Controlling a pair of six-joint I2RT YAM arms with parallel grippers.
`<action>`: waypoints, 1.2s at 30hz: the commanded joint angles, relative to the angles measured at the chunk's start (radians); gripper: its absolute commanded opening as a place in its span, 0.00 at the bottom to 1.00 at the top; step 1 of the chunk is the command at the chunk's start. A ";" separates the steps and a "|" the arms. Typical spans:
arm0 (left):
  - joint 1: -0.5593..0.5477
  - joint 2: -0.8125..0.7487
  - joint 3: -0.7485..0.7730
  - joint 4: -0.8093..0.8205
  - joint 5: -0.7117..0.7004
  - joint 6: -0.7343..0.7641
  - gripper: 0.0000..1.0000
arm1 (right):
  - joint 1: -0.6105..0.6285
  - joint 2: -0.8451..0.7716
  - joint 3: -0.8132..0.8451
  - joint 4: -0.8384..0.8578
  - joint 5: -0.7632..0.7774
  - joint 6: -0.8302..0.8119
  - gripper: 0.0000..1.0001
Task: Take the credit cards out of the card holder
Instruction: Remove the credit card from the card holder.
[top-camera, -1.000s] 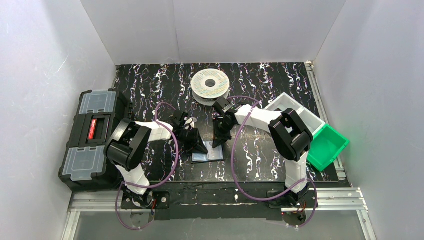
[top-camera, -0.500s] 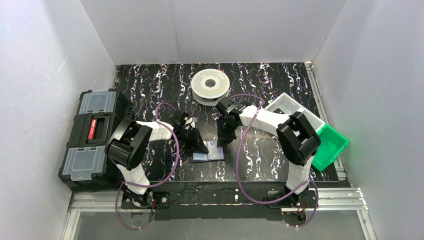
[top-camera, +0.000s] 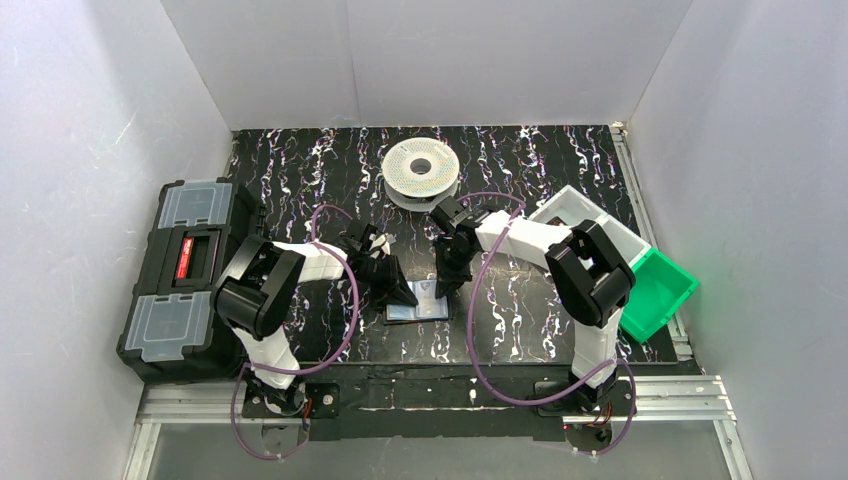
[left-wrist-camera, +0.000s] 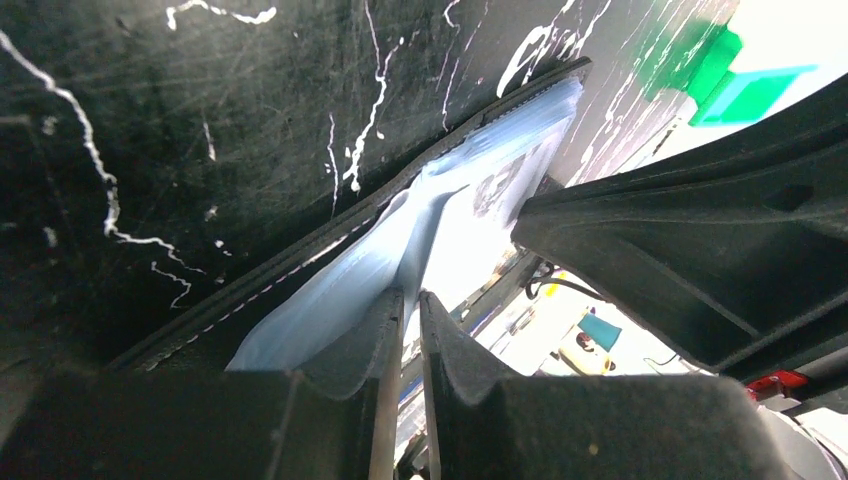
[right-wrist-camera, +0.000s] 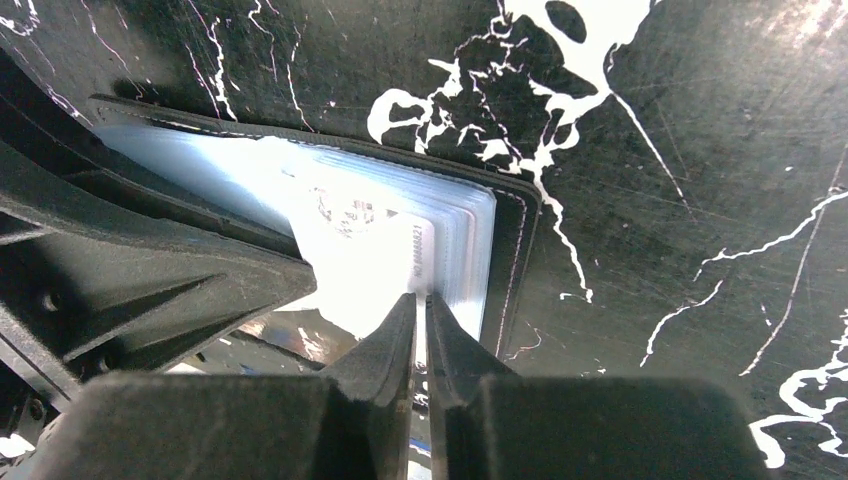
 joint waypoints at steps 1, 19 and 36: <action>-0.006 0.017 0.004 0.011 0.023 -0.002 0.11 | 0.006 0.025 0.030 0.001 -0.006 -0.004 0.14; -0.006 0.008 -0.002 0.075 0.053 -0.037 0.02 | 0.018 0.066 0.061 -0.011 -0.016 -0.009 0.14; 0.045 -0.118 0.024 -0.206 -0.086 0.116 0.00 | -0.023 0.049 -0.003 0.014 -0.034 0.006 0.13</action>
